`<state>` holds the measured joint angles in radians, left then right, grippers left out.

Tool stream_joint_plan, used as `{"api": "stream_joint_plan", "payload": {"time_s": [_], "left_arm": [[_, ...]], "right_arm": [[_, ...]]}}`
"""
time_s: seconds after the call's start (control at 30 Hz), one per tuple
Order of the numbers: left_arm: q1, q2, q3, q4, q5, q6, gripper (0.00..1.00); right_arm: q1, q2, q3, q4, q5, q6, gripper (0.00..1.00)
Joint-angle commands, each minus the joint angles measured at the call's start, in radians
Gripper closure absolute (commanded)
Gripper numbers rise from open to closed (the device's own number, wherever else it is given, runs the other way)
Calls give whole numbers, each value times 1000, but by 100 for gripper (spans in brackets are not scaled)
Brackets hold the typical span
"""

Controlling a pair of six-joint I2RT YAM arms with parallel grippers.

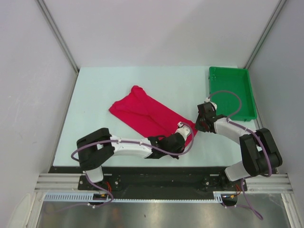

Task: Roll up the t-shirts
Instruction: Roll the T-shirt to the center of the board.

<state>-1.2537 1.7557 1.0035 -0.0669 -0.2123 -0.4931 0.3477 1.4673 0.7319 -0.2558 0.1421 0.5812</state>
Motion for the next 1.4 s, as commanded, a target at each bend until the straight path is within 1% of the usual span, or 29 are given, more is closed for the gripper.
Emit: {"api": "stream_joint_plan", "payload": {"time_s": [0.0, 0.03, 0.1, 0.13, 0.17, 0.2, 0.3, 0.43, 0.57, 0.67, 0.77, 0.8, 0.87, 1.0, 1.03, 1.07, 1.1, 1.17, 1.27, 1.33, 1.37], "left_arm": [[28, -62, -104, 180, 238, -137, 98], [45, -64, -138, 206, 273, -153, 98], [60, -68, -169, 265, 307, -199, 99], [75, -68, -195, 280, 320, -212, 99], [82, -71, -207, 314, 347, -238, 99], [89, -71, -218, 326, 355, -251, 99], [108, -73, -240, 343, 370, -275, 99], [112, -70, -246, 346, 375, -285, 99], [111, -71, -247, 343, 369, -294, 99], [112, -68, -244, 343, 372, -295, 99], [112, -70, -243, 343, 373, -298, 99], [112, -70, -243, 342, 373, -298, 99], [114, -70, -244, 342, 372, -300, 99], [114, -78, -250, 348, 379, -302, 99], [112, -81, -253, 348, 378, -302, 99], [112, -82, -252, 345, 378, -302, 99], [112, -82, -253, 345, 375, -302, 99], [116, -82, -258, 346, 376, -306, 99], [123, -82, -264, 351, 384, -318, 100], [125, -82, -264, 348, 381, -320, 100], [125, -82, -264, 348, 381, -321, 100]], "right_arm": [[4, -16, 21, -102, 83, -32, 82], [4, -19, 21, -96, 70, -29, 77], [7, -33, 23, -88, 62, -26, 69], [7, -41, 23, -86, 51, -24, 61], [7, -47, 23, -85, 50, -24, 58], [5, -59, 23, -86, 48, -23, 52], [4, -82, 23, -106, 45, -15, 44], [-10, -87, 17, -112, 36, -3, 43], [-33, -67, 1, -59, -13, 14, 43], [-36, -22, 1, -43, -42, 26, 45], [-47, -2, 1, -56, -38, 35, 52], [-52, -1, 1, -60, -36, 34, 61], [-61, -7, 1, -76, -35, 34, 68], [-75, -25, 1, -103, -18, 37, 98], [-79, -24, 1, -103, -25, 39, 98], [-82, -27, 1, -102, -33, 36, 93], [-82, -33, 1, -100, -39, 37, 75], [-79, -45, 1, -108, -33, 43, 56], [-76, -91, 1, -140, -10, 57, 45], [-76, -146, -2, -181, 28, 86, 43], [-75, -174, -6, -194, 42, 95, 40]]}}
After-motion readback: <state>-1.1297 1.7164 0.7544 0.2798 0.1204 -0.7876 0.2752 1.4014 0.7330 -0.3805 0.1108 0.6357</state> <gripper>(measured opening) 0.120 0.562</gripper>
